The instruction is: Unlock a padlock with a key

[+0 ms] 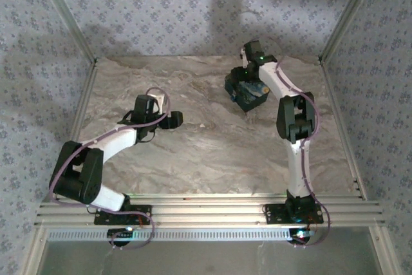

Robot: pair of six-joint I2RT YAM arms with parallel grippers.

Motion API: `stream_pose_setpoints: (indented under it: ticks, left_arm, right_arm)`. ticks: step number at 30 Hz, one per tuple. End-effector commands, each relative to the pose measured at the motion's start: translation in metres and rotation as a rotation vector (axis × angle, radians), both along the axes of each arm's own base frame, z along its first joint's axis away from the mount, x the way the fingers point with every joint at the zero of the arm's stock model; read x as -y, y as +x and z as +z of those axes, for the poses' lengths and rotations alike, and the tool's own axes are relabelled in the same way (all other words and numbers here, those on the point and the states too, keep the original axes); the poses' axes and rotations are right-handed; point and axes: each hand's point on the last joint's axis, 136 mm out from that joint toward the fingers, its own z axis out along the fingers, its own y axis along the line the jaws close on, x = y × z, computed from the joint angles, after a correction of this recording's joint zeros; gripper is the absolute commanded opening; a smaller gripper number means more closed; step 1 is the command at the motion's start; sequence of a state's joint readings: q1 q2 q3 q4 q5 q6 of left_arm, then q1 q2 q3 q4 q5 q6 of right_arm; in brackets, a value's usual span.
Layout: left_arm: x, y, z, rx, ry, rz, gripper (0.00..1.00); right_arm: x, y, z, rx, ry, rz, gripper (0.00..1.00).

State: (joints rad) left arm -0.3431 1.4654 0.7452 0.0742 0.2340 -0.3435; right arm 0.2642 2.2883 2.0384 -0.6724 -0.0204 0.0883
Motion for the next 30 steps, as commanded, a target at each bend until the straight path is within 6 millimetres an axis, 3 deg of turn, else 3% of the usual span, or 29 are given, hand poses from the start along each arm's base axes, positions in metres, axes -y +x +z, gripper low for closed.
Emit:
stream_pose_setpoints:
  ticks: [1, 8, 11, 13, 16, 20, 23, 27, 30]
  left_arm:
    - [0.012, 0.004, 0.013, 0.017, -0.038, -0.021, 0.91]
    - [0.013, -0.006, 0.021, 0.011, -0.044, -0.037, 0.89]
    - [0.011, -0.011, 0.025, -0.002, -0.049, -0.029, 0.87]
    - [0.011, -0.014, 0.028, -0.016, -0.056, -0.021, 0.87]
    - [0.012, -0.018, 0.032, -0.039, -0.079, -0.013, 0.86]
    - [0.021, -0.019, 0.037, -0.084, -0.105, -0.048, 0.83]
    - [0.030, -0.013, 0.041, -0.118, -0.100, -0.100, 0.82]
    - [0.045, 0.006, 0.048, -0.139, -0.089, -0.166, 0.82]
    - [0.058, 0.027, 0.052, -0.154, -0.097, -0.212, 0.81]
  right_arm:
    - [-0.032, -0.052, -0.043, -0.183, -0.005, 0.177, 0.80]
    - [-0.096, -0.116, -0.047, -0.204, 0.002, 0.455, 0.75]
    - [-0.113, -0.138, -0.044, -0.226, 0.008, 0.527, 0.76]
    - [-0.121, -0.147, -0.031, -0.222, 0.017, 0.560, 0.78]
    - [-0.127, -0.143, 0.008, -0.143, 0.039, 0.526, 0.83]
    - [-0.123, -0.137, 0.066, -0.026, 0.063, 0.414, 0.86]
    - [-0.101, -0.139, 0.088, 0.006, 0.105, 0.220, 0.86]
    - [-0.066, -0.156, 0.077, -0.045, 0.220, -0.060, 0.86]
    - [-0.056, -0.171, 0.059, -0.068, 0.322, -0.168, 0.86]
